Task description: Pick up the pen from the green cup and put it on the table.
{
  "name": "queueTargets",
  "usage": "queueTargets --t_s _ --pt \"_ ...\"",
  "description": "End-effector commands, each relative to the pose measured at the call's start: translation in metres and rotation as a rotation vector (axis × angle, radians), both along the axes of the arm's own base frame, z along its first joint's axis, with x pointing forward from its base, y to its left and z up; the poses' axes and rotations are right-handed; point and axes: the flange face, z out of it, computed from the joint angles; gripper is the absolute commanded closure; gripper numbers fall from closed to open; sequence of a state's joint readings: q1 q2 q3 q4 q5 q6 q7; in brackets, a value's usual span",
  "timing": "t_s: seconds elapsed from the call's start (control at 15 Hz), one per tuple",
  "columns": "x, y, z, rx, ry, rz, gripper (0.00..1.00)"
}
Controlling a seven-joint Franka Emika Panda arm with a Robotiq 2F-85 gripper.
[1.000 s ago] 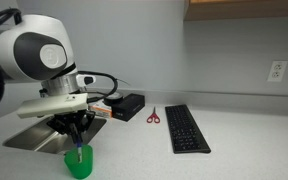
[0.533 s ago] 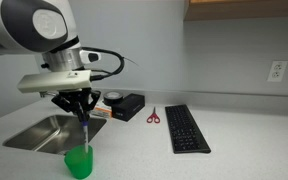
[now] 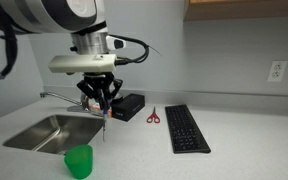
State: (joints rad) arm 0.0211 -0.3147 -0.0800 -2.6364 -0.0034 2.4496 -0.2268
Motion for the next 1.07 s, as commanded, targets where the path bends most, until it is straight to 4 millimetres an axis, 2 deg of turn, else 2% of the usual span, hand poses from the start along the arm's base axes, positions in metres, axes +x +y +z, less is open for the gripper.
queueTargets --t_s 0.0,0.13,0.27,0.53,0.6,0.67,0.73,1.0 --pt "0.032 -0.014 -0.066 -0.014 0.104 -0.052 0.96" --pt "0.04 -0.014 -0.1 -0.011 0.156 -0.059 0.96" --pt "0.049 -0.015 -0.123 -0.016 0.192 -0.068 0.96" --pt "0.067 -0.016 -0.141 -0.022 0.21 -0.082 0.96" --pt "0.071 -0.015 -0.142 -0.023 0.204 -0.088 0.6" --pt "0.074 -0.015 -0.142 -0.027 0.2 -0.092 0.59" --pt "0.077 -0.015 -0.141 -0.026 0.195 -0.095 0.54" --pt "0.085 -0.014 -0.135 -0.023 0.179 -0.101 0.23"
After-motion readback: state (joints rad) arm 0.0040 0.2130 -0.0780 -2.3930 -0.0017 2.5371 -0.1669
